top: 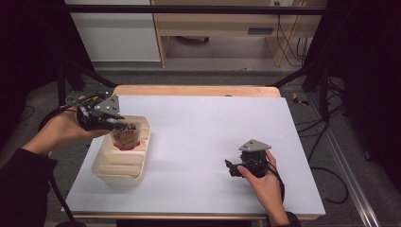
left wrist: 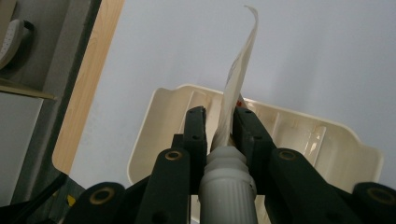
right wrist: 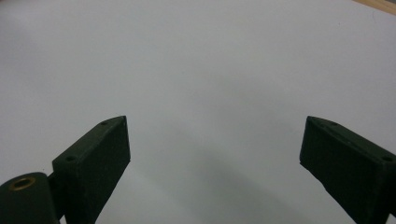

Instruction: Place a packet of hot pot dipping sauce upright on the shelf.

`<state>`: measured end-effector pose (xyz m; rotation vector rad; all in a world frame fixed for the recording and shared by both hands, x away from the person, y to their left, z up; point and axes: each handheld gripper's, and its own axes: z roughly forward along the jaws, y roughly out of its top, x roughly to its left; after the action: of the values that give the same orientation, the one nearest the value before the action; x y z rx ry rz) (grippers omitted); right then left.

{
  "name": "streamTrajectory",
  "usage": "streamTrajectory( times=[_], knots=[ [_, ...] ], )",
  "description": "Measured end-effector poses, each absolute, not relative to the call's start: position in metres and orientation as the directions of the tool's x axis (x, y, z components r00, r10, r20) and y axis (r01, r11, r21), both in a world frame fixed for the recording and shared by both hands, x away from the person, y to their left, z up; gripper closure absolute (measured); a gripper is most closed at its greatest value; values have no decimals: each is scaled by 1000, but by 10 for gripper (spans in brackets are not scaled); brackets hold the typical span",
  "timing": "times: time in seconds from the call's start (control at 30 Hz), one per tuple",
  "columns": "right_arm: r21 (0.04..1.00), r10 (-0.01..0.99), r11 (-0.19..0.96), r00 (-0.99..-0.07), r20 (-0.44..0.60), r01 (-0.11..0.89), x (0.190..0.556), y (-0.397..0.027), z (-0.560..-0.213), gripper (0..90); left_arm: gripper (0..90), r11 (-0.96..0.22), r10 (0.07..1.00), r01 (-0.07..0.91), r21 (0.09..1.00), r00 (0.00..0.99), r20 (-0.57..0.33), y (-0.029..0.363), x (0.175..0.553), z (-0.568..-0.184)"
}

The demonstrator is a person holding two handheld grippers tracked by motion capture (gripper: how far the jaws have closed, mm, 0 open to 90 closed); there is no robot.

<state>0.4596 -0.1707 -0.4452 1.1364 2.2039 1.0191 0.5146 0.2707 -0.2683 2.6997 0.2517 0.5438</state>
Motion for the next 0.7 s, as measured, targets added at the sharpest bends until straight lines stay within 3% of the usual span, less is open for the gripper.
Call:
streamTrajectory(
  times=[0.7],
  knots=[
    [780, 832, 385, -552, -61, 494, 459, -172, -445, 90, 758, -923, 216, 83, 376, 920, 328, 272, 515, -288]
  ],
)
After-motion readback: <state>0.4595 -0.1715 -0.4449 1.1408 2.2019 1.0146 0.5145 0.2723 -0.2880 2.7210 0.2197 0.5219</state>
